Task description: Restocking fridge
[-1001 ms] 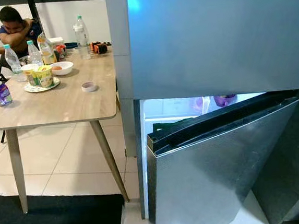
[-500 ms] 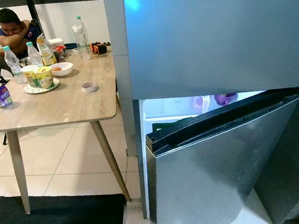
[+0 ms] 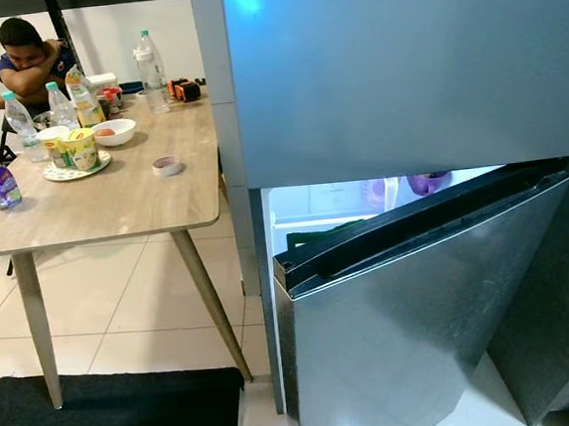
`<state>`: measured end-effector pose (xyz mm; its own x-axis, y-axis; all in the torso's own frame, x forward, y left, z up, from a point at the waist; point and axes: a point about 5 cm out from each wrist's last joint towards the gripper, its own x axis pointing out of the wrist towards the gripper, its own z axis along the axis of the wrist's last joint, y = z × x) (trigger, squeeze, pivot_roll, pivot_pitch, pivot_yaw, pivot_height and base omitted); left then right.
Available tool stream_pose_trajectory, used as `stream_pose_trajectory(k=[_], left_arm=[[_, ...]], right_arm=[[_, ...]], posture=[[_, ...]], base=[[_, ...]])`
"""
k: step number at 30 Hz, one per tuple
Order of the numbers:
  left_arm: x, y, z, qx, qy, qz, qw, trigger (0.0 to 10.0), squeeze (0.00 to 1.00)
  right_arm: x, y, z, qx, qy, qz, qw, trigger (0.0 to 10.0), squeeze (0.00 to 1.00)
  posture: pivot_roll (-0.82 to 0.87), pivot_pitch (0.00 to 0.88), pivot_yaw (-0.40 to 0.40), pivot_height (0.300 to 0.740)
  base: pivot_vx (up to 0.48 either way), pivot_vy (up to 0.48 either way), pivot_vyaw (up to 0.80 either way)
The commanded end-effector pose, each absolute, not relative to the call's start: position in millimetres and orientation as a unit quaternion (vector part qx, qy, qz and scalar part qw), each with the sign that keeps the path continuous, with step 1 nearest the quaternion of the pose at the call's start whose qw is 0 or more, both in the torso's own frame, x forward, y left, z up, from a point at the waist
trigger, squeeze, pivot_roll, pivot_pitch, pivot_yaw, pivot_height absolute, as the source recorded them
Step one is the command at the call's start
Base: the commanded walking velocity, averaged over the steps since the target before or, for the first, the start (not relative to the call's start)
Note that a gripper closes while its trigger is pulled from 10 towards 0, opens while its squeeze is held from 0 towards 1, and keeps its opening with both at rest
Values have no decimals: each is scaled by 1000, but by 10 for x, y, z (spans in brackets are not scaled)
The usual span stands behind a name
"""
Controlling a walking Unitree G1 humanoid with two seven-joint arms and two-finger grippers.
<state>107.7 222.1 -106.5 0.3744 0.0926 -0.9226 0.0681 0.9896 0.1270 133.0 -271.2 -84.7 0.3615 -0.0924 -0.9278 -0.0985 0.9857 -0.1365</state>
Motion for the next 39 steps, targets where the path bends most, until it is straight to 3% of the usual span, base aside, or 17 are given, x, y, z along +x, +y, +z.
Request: stream_pose_trajectory(k=[1,10,21,28,39], left_arm=[[1087,2331,-1038,83,558,14,825,10000,0],[1028,2317,-1056,64,563,27,824,10000,0],[998,2261,-1077,72,569,11,819,10000,0],[1175,2253,-1030,69,550,9,832,10000,0],[1078,2223,-1064,59,562,9,825,10000,0]], right_arm=[[1362,-2640,-861,-87,560,11,824,10000,0],[1375,-2435,-920,-91,563,39,820,10000,0],[1313,-2443,-942,-90,570,23,816,10000,0],[1346,-2391,-946,-74,563,13,823,10000,0],[1353,-2445,-930,-80,563,8,822,10000,0]], posture=[[-60,18,-2,740],[-61,4,3,740],[-72,8,27,740],[-65,2,13,740],[-78,6,17,740]], base=[[0,0,0],[0,0,0],[0,0,0],[0,0,0],[0,0,0]])
